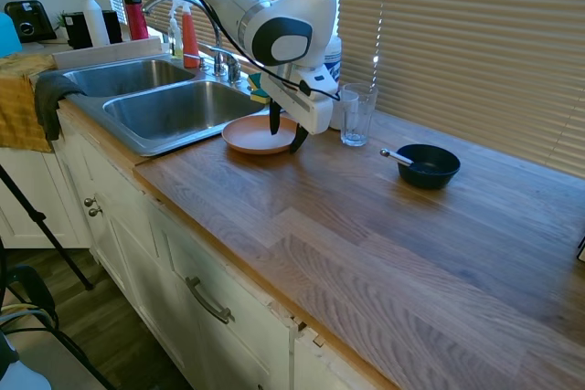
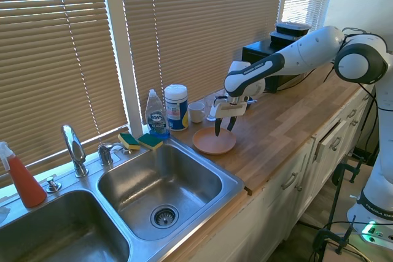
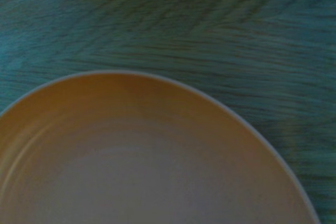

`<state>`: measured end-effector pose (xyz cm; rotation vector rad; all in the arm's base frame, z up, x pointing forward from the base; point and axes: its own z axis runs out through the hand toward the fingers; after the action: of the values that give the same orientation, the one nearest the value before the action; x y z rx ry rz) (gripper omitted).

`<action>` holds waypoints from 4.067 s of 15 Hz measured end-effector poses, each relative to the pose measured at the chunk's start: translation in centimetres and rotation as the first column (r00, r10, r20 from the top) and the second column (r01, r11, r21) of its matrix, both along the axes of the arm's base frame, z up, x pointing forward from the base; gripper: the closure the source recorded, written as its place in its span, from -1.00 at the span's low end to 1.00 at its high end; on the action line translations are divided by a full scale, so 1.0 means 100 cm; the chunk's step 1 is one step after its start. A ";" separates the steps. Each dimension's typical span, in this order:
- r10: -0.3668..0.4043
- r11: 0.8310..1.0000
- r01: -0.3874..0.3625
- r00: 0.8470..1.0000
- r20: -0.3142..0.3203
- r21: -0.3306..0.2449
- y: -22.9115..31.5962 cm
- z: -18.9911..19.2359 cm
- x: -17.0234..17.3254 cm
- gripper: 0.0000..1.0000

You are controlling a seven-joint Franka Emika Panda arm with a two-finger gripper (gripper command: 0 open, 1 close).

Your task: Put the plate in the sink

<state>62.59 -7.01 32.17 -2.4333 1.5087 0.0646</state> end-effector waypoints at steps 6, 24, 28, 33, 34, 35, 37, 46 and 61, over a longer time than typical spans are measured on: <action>0.023 1.000 -0.023 1.000 -0.007 0.017 -0.005 -0.007 -0.002 1.00; 0.085 0.991 -0.093 0.992 0.089 0.094 -0.039 0.030 -0.013 1.00; 0.162 0.984 -0.169 0.979 0.125 0.048 0.015 0.080 -0.015 1.00; 0.244 0.969 -0.239 0.966 0.088 -0.060 0.147 0.125 -0.006 1.00; 0.258 0.965 -0.252 0.963 0.077 -0.077 0.173 0.129 0.000 1.00; 0.274 0.959 -0.267 0.960 0.064 -0.098 0.196 0.130 0.008 1.00; 0.300 0.946 -0.295 0.954 0.023 -0.137 0.242 0.116 0.026 1.00; 0.343 0.918 -0.360 0.931 -0.121 -0.169 0.331 0.033 0.084 1.00; 0.332 0.920 -0.360 0.926 -0.178 -0.153 0.340 -0.008 0.120 -1.00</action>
<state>74.59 26.97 31.33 -2.8800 1.1610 0.1895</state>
